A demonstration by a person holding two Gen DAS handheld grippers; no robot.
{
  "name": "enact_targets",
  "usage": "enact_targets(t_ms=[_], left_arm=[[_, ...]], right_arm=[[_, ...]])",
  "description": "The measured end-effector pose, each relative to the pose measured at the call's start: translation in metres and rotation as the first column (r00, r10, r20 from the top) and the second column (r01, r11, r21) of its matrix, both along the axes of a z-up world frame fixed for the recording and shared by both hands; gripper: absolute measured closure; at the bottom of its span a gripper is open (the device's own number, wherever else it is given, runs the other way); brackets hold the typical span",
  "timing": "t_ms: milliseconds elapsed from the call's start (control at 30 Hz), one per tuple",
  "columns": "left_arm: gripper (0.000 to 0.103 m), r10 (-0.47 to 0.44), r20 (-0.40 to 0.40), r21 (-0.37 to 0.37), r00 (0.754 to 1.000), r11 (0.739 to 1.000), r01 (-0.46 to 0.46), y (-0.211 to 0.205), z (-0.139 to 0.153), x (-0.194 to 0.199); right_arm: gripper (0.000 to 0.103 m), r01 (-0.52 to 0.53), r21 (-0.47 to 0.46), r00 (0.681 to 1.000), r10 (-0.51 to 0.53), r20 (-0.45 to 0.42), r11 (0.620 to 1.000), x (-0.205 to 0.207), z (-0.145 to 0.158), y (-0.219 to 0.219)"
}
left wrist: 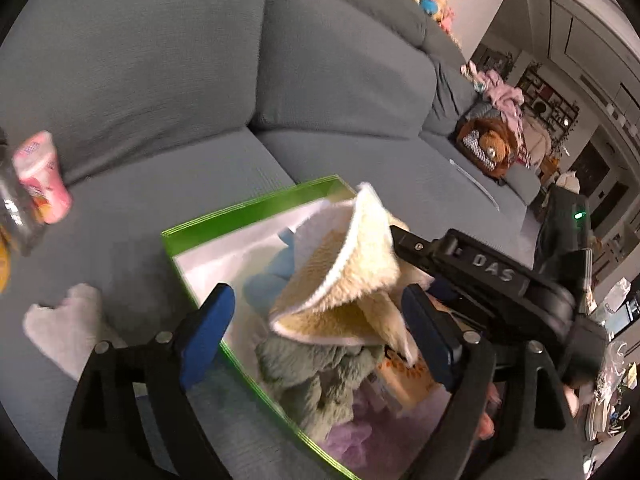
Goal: Organize soft objects
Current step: 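Carry the cream towel into the green box with both grippers and release, then move the right gripper to the grey knit towel on the sofa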
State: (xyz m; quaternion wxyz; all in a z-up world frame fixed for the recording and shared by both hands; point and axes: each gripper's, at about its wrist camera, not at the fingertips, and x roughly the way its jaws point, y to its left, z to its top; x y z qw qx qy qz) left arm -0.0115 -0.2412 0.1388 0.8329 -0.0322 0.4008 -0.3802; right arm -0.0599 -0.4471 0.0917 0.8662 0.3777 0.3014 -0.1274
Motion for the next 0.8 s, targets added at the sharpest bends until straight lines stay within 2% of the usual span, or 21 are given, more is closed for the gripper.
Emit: enact_targets(t_ms=[67,100,200,400,600,700,800], left_arm=[[0.014,0.013,0.026,-0.013,1.000,1.000,-0.013,0.015,0.008,-0.006],[0.007,0.020,0.037,-0.015,0.999,1.000,-0.019,0.022,0.012,-0.008],[0.004,0.078,0.074,-0.035,0.994,0.997,-0.075,0.054,0.021,-0.016],[0.002,0.225,0.054,-0.053,0.973,0.973,-0.223,0.121,0.014,-0.026],[0.002,0.391,-0.021,-0.040,0.920,0.919,-0.392,0.191,-0.010,-0.027],[0.002,0.465,-0.041,-0.014,0.884,0.885,-0.466,0.221,-0.024,-0.024],[0.002,0.551,-0.035,0.007,0.834,0.834,-0.551,0.250,-0.037,-0.023]], right_arm=[[0.032,0.004,-0.058,1.000,-0.002,0.027,0.998,-0.008,0.010,0.005],[0.026,0.004,-0.075,0.999,0.000,0.049,0.997,-0.012,0.015,0.007],[0.015,0.010,-0.109,0.992,0.004,0.129,0.994,-0.025,0.030,0.013],[0.009,-0.012,-0.223,0.978,0.058,0.202,0.975,-0.034,0.060,0.042],[0.008,-0.080,-0.286,0.963,0.148,0.226,0.955,-0.029,0.075,0.075],[0.008,-0.118,-0.326,0.958,0.194,0.211,0.938,-0.023,0.080,0.095],[0.007,-0.162,-0.369,0.954,0.241,0.179,0.915,-0.016,0.080,0.118]])
